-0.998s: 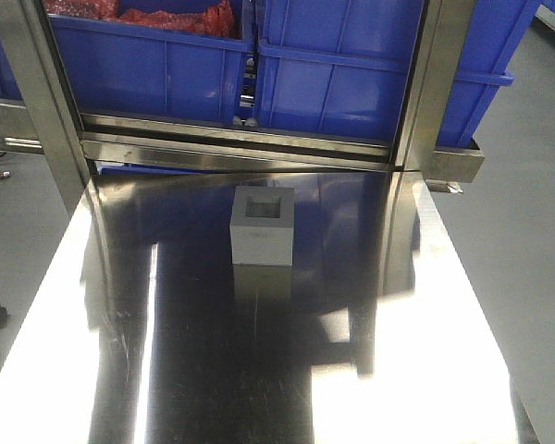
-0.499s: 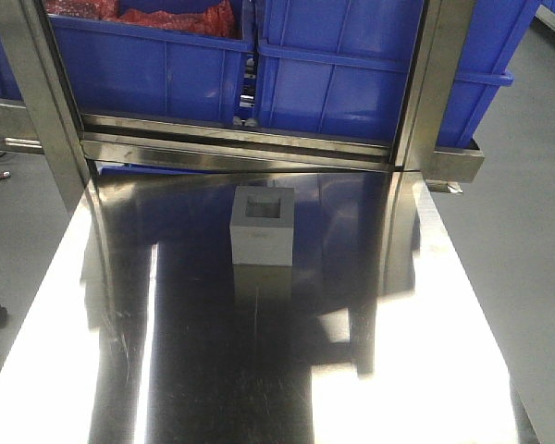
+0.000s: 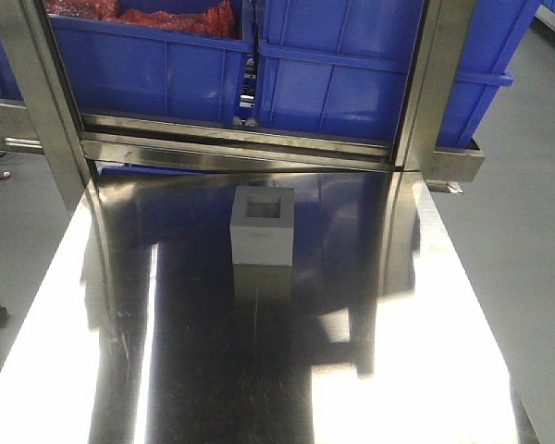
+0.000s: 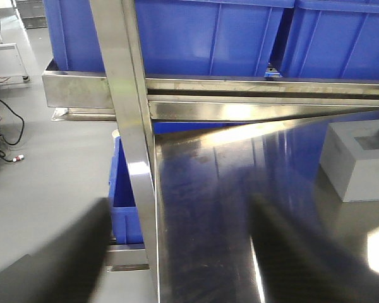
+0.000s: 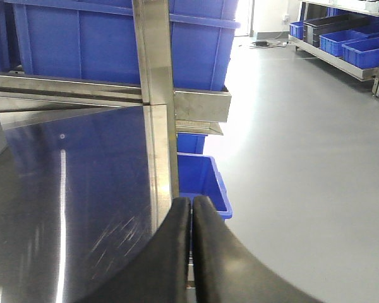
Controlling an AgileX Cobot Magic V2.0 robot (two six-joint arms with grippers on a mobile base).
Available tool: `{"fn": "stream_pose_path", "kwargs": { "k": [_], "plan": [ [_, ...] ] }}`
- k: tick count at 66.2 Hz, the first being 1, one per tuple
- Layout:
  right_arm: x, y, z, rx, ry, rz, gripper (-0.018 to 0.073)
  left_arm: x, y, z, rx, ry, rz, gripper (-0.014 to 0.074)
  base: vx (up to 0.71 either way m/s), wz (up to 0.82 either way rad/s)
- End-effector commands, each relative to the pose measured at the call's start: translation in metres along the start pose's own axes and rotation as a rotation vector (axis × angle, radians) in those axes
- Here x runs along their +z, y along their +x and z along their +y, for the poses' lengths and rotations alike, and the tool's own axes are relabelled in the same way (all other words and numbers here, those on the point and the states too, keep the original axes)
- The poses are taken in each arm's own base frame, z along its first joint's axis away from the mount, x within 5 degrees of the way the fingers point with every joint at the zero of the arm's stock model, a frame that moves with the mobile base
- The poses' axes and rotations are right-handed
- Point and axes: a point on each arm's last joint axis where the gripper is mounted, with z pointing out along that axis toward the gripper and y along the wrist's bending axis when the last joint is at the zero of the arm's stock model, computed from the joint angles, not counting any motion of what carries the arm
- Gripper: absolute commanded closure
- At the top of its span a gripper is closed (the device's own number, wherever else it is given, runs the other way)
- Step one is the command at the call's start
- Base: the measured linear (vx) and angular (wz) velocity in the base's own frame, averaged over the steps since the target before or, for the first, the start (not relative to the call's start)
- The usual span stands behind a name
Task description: Sort gray base to blue bin
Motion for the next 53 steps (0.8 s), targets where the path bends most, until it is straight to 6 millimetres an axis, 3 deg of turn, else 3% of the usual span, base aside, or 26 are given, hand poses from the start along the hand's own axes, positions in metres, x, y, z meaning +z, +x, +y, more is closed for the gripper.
{"fn": "stream_pose_path", "kwargs": {
  "k": [1, 21, 30, 41, 53],
  "plan": [
    [0.001, -0.005, 0.0, -0.016, 0.003, -0.052, 0.0564, -0.002, -0.017, 0.0, -0.013, 0.0, -0.098, -0.0129, 0.0, 0.0],
    [0.001, -0.005, 0.0, -0.016, 0.003, -0.052, 0.0564, -0.002, -0.018, -0.001, -0.084, 0.015, -0.107, -0.0074, 0.0, 0.0],
    [0.001, -0.005, 0.0, -0.016, 0.003, -0.052, 0.0564, 0.01, -0.023, -0.002, -0.065, 0.02, -0.09, -0.003, 0.0, 0.0],
    [0.001, -0.005, 0.0, -0.016, 0.003, -0.052, 0.0564, 0.042, -0.044, -0.004, -0.04, 0.043, -0.033, -0.0011, 0.0, 0.0],
    [0.001, -0.005, 0.0, -0.016, 0.003, -0.052, 0.0564, 0.096, -0.064, -0.022, -0.008, 0.137, 0.057, -0.0011, 0.0, 0.0]
  ]
}}
